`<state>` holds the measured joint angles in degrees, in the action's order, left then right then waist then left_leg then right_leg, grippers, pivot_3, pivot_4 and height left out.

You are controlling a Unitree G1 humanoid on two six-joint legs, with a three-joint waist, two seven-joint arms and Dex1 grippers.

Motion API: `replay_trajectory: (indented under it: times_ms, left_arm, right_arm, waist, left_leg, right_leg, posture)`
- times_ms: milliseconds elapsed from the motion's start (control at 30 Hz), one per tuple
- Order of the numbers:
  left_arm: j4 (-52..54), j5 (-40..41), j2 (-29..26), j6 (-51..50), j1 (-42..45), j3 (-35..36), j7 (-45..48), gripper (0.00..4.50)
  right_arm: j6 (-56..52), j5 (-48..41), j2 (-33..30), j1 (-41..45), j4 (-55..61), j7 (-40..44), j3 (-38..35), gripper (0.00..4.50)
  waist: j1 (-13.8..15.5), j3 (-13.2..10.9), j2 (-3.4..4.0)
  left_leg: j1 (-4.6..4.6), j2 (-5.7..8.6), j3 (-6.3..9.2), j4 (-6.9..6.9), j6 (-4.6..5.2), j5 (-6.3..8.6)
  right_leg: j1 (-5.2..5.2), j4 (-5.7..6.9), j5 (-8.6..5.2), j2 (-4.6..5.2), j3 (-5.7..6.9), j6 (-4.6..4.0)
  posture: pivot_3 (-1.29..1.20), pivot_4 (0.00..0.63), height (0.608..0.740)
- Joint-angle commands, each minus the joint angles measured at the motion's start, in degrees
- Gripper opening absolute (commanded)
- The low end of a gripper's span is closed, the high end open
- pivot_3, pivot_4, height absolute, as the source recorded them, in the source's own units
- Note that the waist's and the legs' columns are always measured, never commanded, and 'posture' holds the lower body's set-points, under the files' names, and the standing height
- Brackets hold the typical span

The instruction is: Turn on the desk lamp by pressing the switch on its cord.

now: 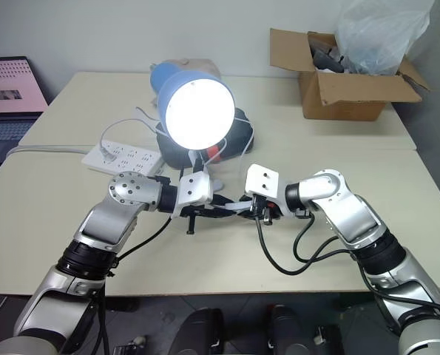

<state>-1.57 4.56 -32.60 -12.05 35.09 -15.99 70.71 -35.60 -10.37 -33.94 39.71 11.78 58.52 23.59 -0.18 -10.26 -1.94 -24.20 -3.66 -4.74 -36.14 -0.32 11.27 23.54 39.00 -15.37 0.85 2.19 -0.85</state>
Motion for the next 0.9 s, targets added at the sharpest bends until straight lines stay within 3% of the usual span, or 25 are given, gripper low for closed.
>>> replay_trajectory:
  times_ms: [33,267,467,633,833,900]
  left_arm:
    - [1.9,0.7,-0.4,1.4,0.1,0.1,0.0,0.41]
    - [-4.1,-2.0,0.6,5.1,1.4,-1.3,-1.1,0.41]
    - [-11.4,-3.8,3.6,8.1,3.7,-2.6,-3.1,0.41]
    - [-17.3,-4.4,7.4,9.6,5.2,-3.8,-3.7,0.41]
    - [-24.7,-7.7,9.9,15.4,6.9,-5.8,-4.7,0.41]
    - [-25.7,-8.0,10.2,16.4,7.2,-5.6,-4.8,1.11]
  right_arm:
    - [0.1,-1.6,-0.9,0.0,2.9,0.5,-3.5,2.92]
    - [0.1,-1.8,-8.1,-4.7,10.6,0.4,-8.5,4.47]
    - [-1.4,-3.8,-15.1,-17.1,22.2,-1.4,-15.5,4.50]
    - [-4.2,-4.7,-15.1,-25.1,28.0,-5.7,-19.9,4.50]
    - [-6.3,-4.6,-14.9,-28.0,30.9,-9.5,-20.3,4.50]
    - [-6.7,-4.6,-15.1,-28.4,31.2,-10.2,-20.4,4.50]
  waist:
    - [0.0,0.0,0.00]
    - [0.1,0.0,0.00]
    - [0.4,0.0,-0.01]
    - [0.3,0.0,-0.01]
    - [0.0,0.0,-0.01]
    - [0.0,0.0,-0.01]
  left_leg:
    - [0.00,0.00,-0.01,0.00,0.00,0.00]
    - [0.00,0.01,0.00,0.00,0.00,0.00]
    - [-0.01,0.04,0.00,-0.01,0.00,0.00]
    - [-0.02,0.06,0.05,-0.04,0.00,0.00]
    - [0.08,0.05,0.08,-0.07,0.00,0.00]
    - [0.08,0.05,0.07,-0.07,0.00,0.00]
  right_leg:
    - [0.00,0.00,0.00,0.00,0.00,0.00]
    - [-0.01,-0.01,0.00,0.01,0.00,0.00]
    - [-0.02,-0.04,0.00,0.04,0.01,0.01]
    - [-0.05,-0.01,0.00,0.06,0.04,0.02]
    - [-0.09,0.02,0.03,0.02,0.02,0.06]
    - [-0.10,0.01,0.03,0.01,0.01,0.06]
  posture:
    - [0.00,0.150,0.740]
    - [0.00,0.150,0.740]
    - [0.00,0.150,0.740]
    - [0.00,0.150,0.740]
    - [0.00,0.150,0.740]
    - [0.00,0.150,0.740]
